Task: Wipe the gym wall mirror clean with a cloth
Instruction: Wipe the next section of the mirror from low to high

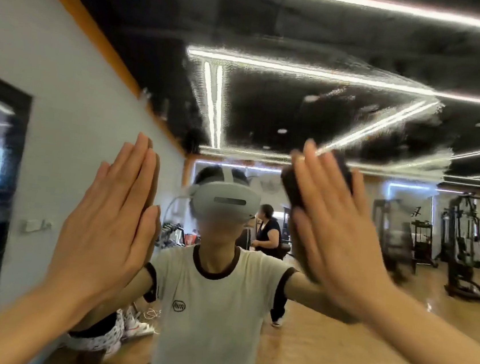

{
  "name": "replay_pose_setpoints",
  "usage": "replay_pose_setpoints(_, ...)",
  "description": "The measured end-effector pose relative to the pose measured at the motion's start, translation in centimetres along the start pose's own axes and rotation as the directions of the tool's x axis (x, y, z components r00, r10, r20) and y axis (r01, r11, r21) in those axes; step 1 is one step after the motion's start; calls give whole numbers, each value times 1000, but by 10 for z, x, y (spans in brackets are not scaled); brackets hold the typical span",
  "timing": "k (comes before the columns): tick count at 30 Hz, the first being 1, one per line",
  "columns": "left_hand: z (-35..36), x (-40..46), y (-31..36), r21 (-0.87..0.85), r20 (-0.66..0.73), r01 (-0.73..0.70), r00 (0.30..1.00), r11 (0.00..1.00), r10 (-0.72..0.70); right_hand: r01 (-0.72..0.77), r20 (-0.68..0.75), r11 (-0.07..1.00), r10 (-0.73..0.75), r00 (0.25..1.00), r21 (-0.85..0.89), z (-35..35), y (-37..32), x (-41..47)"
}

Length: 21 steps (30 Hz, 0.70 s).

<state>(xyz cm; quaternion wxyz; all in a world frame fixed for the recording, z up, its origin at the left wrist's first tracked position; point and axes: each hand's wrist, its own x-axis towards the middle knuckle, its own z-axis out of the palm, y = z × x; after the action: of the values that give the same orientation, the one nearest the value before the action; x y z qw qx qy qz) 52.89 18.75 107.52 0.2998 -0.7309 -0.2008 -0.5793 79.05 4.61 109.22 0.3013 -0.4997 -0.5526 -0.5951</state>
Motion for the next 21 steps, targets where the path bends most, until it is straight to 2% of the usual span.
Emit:
replay_pose_setpoints(3, 0, 0, -1, 3, 20, 7, 1000, 1000, -7, 187, 102, 979, -179, 979, -76, -4, -10, -64)
replay_pose_setpoints(5, -2, 0, 0, 20, 5, -2, 1000, 1000, 2, 219, 127, 973, -209, 970, -76, -6, 0, -42)
replay_pose_setpoints(7, -2, 0, 0, 28, 1, -12, 1000, 1000, 12, 147, 62, 988, -143, 988, -52, -5, 6, 15)
replay_pose_setpoints(10, -1, 1, -1, 47, 0, -28, 1000, 998, 28, -76, -82, 997, 76, 994, 3, -2, 4, 98)
replay_pose_setpoints(12, 0, 2, -2, 60, 1, -24, 1000, 998, 24, -142, -100, 990, 144, 985, 20, 4, -10, 101)
replay_pose_setpoints(13, 0, 2, -1, 61, 3, -20, 1000, 998, 20, -135, -81, 991, 136, 987, 18, 7, -19, 84)
replay_pose_setpoints(18, -2, 2, 0, 46, 17, -15, 1000, 999, 14, 108, 75, 989, -100, 992, -106, 11, -61, -48)
replay_pose_setpoints(21, -5, 2, 2, 27, 36, -11, 999, 1000, 10, 137, 90, 986, -129, 988, -91, 7, -51, -4)
